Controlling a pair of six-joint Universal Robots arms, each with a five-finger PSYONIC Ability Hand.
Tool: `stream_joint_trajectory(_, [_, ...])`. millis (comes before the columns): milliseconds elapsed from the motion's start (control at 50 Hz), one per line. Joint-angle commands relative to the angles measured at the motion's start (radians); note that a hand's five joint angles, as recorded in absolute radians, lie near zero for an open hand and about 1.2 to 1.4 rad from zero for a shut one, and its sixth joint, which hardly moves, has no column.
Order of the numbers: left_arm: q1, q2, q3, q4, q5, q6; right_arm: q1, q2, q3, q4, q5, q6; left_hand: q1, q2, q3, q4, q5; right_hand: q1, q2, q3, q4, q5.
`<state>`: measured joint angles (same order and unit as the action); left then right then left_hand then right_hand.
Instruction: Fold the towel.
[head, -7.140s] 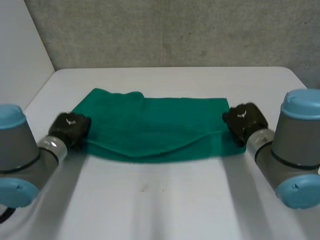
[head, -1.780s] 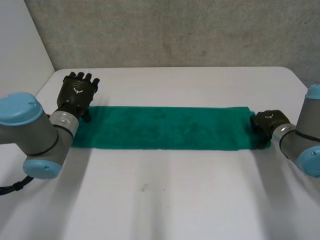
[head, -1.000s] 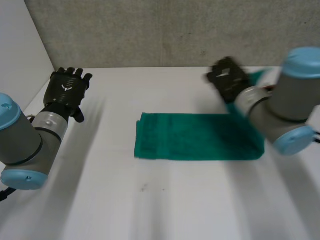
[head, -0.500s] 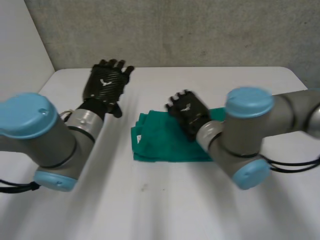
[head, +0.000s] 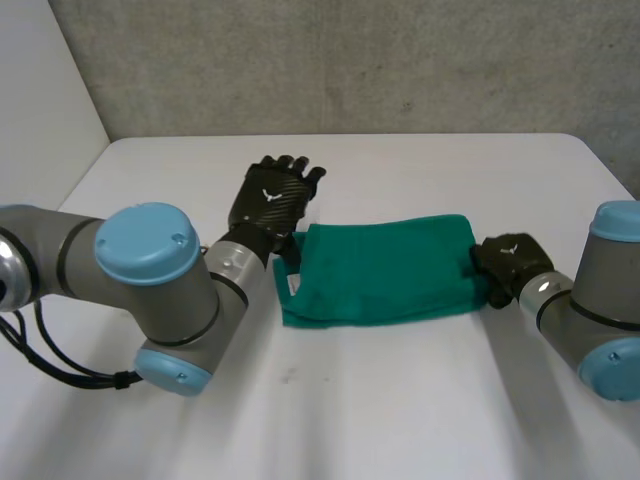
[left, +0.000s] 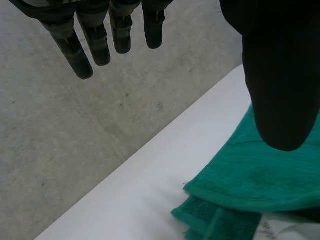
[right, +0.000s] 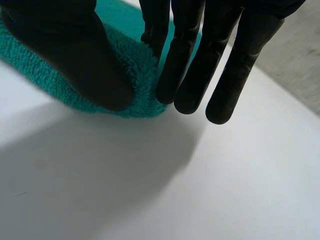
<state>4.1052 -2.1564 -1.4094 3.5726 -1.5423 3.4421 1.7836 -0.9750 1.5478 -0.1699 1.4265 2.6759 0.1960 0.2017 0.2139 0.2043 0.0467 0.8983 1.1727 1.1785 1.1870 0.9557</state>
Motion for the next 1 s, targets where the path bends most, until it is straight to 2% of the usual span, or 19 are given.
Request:
stream_joint_trajectory(20, [0.033,0.081,-0.048,-0.04,-0.016,-0.001,0.028,-0.02,-0.074,-0.028,0.035,-0.048,-0.012,-0.018,-0.03,-0.02,-0.037,0.498,0.224,0.218,0.209,0.266])
stream_joint_trajectory(100, [0.064,0.128,-0.082,-0.044,-0.024,-0.009,0.147,-0.085,-0.143,-0.031,0.031,-0.076,-0.009,-0.015,-0.027,-0.017,-0.034,0.498,0.224,0.218,0.209,0.266])
stream_joint_trajectory(200, [0.086,0.161,-0.115,-0.046,-0.068,-0.052,0.371,-0.056,-0.254,-0.022,0.009,-0.082,-0.006,-0.012,-0.024,-0.014,-0.031,0.498,0.224,0.218,0.209,0.266])
stream_joint_trajectory(340, [0.083,0.162,-0.114,-0.052,-0.11,-0.101,0.49,0.076,-0.284,0.046,-0.149,-0.119,-0.009,-0.015,-0.027,-0.017,-0.034,0.498,0.224,0.218,0.209,0.266])
stream_joint_trajectory(360, [0.078,0.161,-0.108,-0.054,-0.11,-0.107,0.494,0.108,-0.293,0.064,-0.15,-0.129,-0.006,-0.012,-0.024,-0.014,-0.031,0.498,0.224,0.218,0.209,0.266])
stream_joint_trajectory(380, [0.076,0.162,-0.103,-0.055,-0.11,-0.112,0.493,0.12,-0.302,0.073,-0.14,-0.134,-0.006,-0.012,-0.024,-0.014,-0.031,0.31,0.036,0.03,0.021,0.078])
stream_joint_trajectory(400, [0.076,0.161,-0.1,-0.057,-0.11,-0.113,0.491,0.13,-0.313,0.082,-0.123,-0.136,-0.006,-0.012,-0.024,-0.014,-0.031,0.052,-0.222,-0.228,-0.236,-0.18])
stream_joint_trajectory(420, [0.075,0.158,-0.097,-0.057,-0.11,-0.118,0.491,0.139,-0.339,0.101,-0.069,-0.133,-0.006,-0.012,-0.024,-0.014,-0.031,-0.479,-0.754,-0.759,-0.768,-0.711])
stream_joint_trajectory(440, [0.07,0.15,-0.085,-0.058,-0.107,-0.123,0.488,0.139,-0.345,0.105,-0.035,-0.131,-0.003,-0.009,-0.021,-0.011,-0.028,-0.682,-0.957,-0.962,-0.971,-0.914])
stream_joint_trajectory(460, [0.067,0.147,-0.077,-0.058,-0.105,-0.126,0.49,0.137,-0.347,0.109,0.0,-0.125,0.0,-0.006,-0.018,-0.008,-0.025,-0.724,-0.998,-1.004,-1.012,-0.956])
stream_joint_trajectory(500, [0.054,0.136,-0.054,-0.06,-0.105,-0.135,0.487,0.127,-0.351,0.109,0.082,-0.098,0.003,-0.003,-0.015,-0.005,-0.022,-0.724,-0.998,-1.004,-1.012,-0.956])
stream_joint_trajectory(540, [0.026,0.106,-0.011,-0.069,-0.105,-0.152,0.482,0.105,-0.347,0.104,0.106,-0.052,0.012,0.006,-0.006,0.003,-0.014,-0.724,-0.998,-1.004,-1.012,-0.956])
stream_joint_trajectory(640, [-0.017,0.035,0.082,-0.123,-0.102,-0.204,0.432,0.042,-0.327,0.104,0.086,0.123,0.026,0.021,0.008,0.018,0.001,-0.724,-0.998,-1.004,-1.012,-0.956])
stream_joint_trajectory(680, [-0.022,0.021,0.095,-0.135,-0.101,-0.216,0.364,0.032,-0.325,0.113,0.052,0.238,0.026,0.021,0.008,0.018,0.001,-0.724,-0.998,-1.004,-1.012,-0.956])
stream_joint_trajectory(720, [-0.048,-0.04,0.136,-0.178,-0.101,-0.265,0.346,0.035,-0.328,0.119,0.032,0.272,0.029,0.024,0.011,0.021,0.004,-0.724,-0.998,-1.004,-1.012,-0.956])
stream_joint_trajectory(780, [-0.063,-0.106,0.167,-0.216,-0.102,-0.279,0.335,0.058,-0.334,0.142,0.003,0.277,0.038,0.032,0.02,0.03,0.013,-0.724,-0.998,-1.004,-1.012,-0.956])
stream_joint_trajectory(840, [-0.062,-0.17,0.182,-0.268,-0.123,-0.276,0.324,0.156,-0.377,0.194,-0.003,0.251,0.061,0.056,0.044,0.053,0.036,-0.724,-0.998,-1.004,-1.012,-0.956])
stream_joint_trajectory(920, [-0.051,-0.195,0.175,-0.325,-0.168,-0.273,0.312,0.208,-0.414,0.243,0.0,0.229,0.059,0.053,0.041,0.05,0.033,-0.724,-0.998,-1.004,-1.012,-0.956])
stream_joint_trajectory(1000, [-0.045,-0.198,0.156,-0.37,-0.173,-0.264,0.303,0.225,-0.445,0.291,0.0,0.216,0.041,0.035,0.023,0.033,0.016,-0.724,-0.998,-1.004,-1.012,-0.956])
